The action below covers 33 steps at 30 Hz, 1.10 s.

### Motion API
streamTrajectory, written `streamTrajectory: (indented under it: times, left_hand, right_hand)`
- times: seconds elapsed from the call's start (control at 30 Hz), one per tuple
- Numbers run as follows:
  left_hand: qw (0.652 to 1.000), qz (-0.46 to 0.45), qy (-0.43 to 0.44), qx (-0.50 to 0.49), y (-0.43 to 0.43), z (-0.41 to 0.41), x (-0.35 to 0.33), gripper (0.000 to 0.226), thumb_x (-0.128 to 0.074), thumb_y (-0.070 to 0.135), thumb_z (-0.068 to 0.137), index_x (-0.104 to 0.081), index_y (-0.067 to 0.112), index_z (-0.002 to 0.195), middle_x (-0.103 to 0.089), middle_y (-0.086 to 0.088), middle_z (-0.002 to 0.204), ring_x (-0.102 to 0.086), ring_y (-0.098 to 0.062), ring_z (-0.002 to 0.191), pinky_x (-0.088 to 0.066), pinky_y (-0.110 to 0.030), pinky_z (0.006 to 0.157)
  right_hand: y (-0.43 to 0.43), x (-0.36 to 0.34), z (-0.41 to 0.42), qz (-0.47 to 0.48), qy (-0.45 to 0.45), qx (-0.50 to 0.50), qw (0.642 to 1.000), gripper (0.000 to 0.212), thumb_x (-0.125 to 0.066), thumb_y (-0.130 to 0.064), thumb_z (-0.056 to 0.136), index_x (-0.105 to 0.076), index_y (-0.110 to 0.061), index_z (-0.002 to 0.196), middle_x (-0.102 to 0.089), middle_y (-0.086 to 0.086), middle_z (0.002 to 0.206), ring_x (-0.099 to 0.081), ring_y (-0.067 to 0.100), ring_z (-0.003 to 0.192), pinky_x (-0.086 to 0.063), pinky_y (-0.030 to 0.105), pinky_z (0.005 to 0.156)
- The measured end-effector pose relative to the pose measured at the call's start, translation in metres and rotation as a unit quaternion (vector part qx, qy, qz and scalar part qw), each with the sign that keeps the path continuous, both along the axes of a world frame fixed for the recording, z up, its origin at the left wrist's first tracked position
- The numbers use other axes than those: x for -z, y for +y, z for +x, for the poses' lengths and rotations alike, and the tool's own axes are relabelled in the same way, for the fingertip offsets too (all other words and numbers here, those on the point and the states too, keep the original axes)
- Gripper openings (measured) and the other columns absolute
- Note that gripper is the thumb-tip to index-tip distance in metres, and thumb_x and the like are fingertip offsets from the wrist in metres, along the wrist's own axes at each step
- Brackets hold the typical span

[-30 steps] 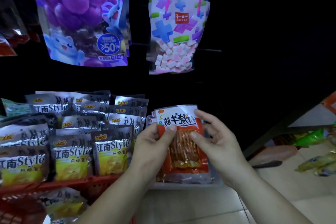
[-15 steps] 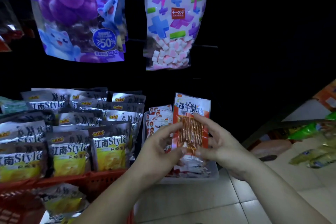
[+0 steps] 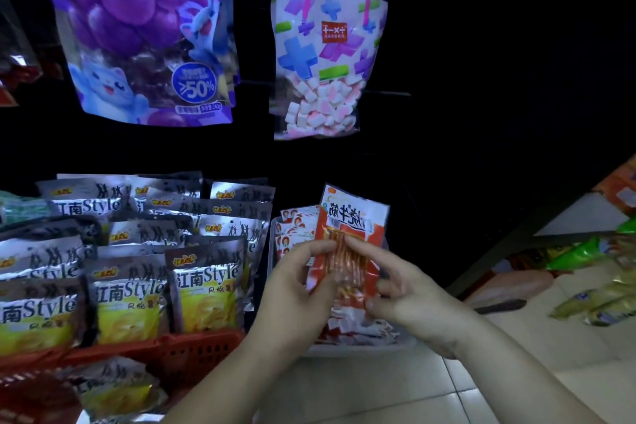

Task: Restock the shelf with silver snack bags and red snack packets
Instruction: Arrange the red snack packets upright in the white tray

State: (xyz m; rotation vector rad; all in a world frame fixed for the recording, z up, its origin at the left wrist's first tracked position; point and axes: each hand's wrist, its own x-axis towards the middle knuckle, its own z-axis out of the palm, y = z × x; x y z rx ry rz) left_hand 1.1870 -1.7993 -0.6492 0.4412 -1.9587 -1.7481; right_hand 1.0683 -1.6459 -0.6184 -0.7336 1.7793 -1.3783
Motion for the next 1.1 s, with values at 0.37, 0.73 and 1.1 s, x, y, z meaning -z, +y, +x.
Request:
streamTrajectory:
  times: [0.37, 0.73, 1.1]
  left_hand:
    - [0.951, -0.289, 0.047, 0.096, 0.027, 0.005, 0.03, 0.015, -0.07, 0.034, 0.094, -0.06, 0.033, 0.104, -0.058, 0.017, 0.141, -0.052, 0.0, 0.131, -0.049, -0.023, 0.099]
    - [0.997, -0.029, -0.068, 0.015, 0.003, -0.028, 0.046, 0.037, -0.064, 0.004, 0.097, -0.07, 0.04, 0.101, -0.07, 0.02, 0.094, -0.068, -0.007, 0.087, -0.062, -0.034, 0.073]
    - [0.986, -0.005, -0.159, 0.057, -0.036, -0.118, 0.096, 0.024, -0.056, 0.005, 0.102, -0.061, 0.028, 0.11, -0.058, 0.013, 0.113, -0.058, -0.006, 0.093, -0.054, -0.019, 0.066]
  right_hand:
    - [-0.012, 0.002, -0.012, -0.04, -0.014, 0.286, 0.957, 0.042, -0.065, 0.009, 0.092, -0.068, -0.02, 0.122, -0.079, 0.006, 0.103, -0.074, 0.02, 0.088, -0.058, 0.031, 0.07]
    - [0.0, 0.001, -0.05, 0.087, 0.135, 0.144, 0.976, 0.03, -0.075, -0.007, 0.091, -0.072, -0.017, 0.119, -0.078, 0.009, 0.089, -0.076, 0.021, 0.092, -0.06, 0.035, 0.084]
    - [-0.039, 0.075, -0.151, 0.249, 0.419, 0.059, 0.871, 0.019, -0.057, -0.014, 0.094, -0.051, -0.031, 0.087, -0.062, -0.003, 0.076, -0.061, 0.02, 0.071, -0.054, 0.041, 0.065]
